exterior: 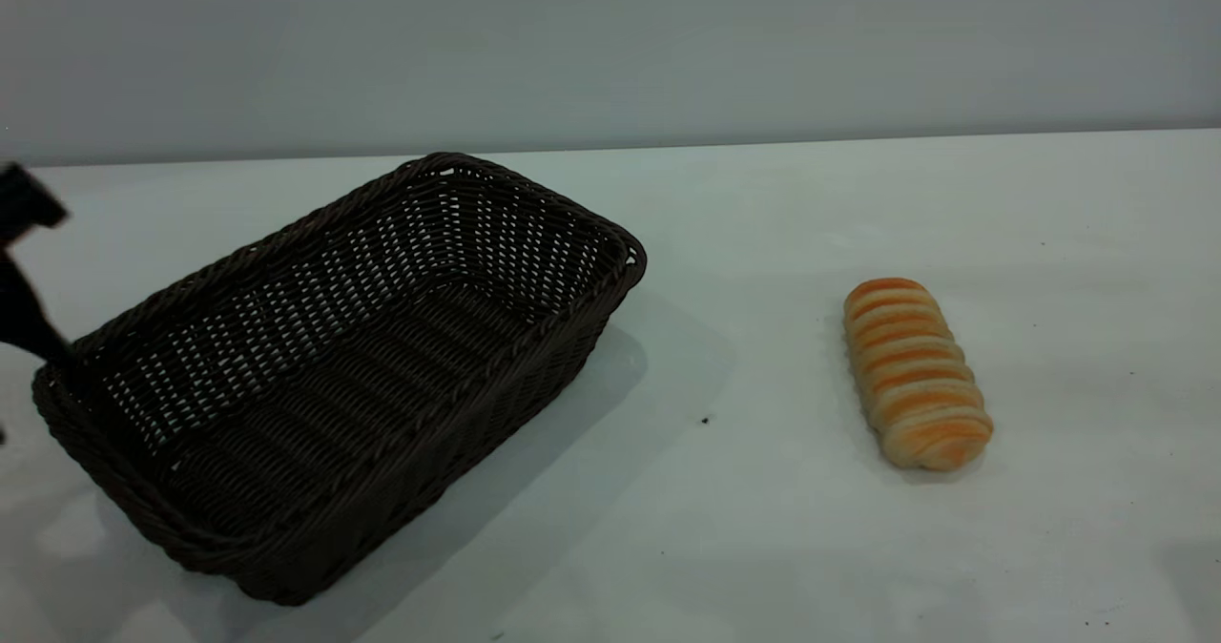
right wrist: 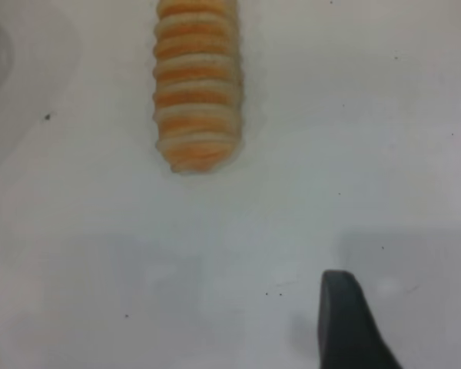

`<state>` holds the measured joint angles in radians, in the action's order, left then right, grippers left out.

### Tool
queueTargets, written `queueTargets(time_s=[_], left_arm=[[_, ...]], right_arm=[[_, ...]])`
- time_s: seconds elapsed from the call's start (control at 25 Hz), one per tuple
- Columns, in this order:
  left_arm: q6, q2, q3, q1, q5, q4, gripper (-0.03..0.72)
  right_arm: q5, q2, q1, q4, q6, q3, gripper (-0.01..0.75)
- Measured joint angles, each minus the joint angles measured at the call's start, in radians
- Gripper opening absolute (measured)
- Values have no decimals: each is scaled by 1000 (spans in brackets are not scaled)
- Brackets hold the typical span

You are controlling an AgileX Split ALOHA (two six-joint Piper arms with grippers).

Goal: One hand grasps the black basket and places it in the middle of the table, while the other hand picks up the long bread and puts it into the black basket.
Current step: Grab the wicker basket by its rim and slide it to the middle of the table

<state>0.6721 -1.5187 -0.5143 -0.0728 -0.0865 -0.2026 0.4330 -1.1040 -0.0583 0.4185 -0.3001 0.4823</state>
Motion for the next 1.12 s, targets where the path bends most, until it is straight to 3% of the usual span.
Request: queueTargets(time_s=[0.8, 1.12], left_arm=[[25, -68, -15, -13, -14, -11, 503], [25, -208, -20, -13, 78, -11, 503]], right_arm=[[-28, -32, 0, 24, -1, 0, 370], [-28, -32, 0, 38, -1, 0, 370]])
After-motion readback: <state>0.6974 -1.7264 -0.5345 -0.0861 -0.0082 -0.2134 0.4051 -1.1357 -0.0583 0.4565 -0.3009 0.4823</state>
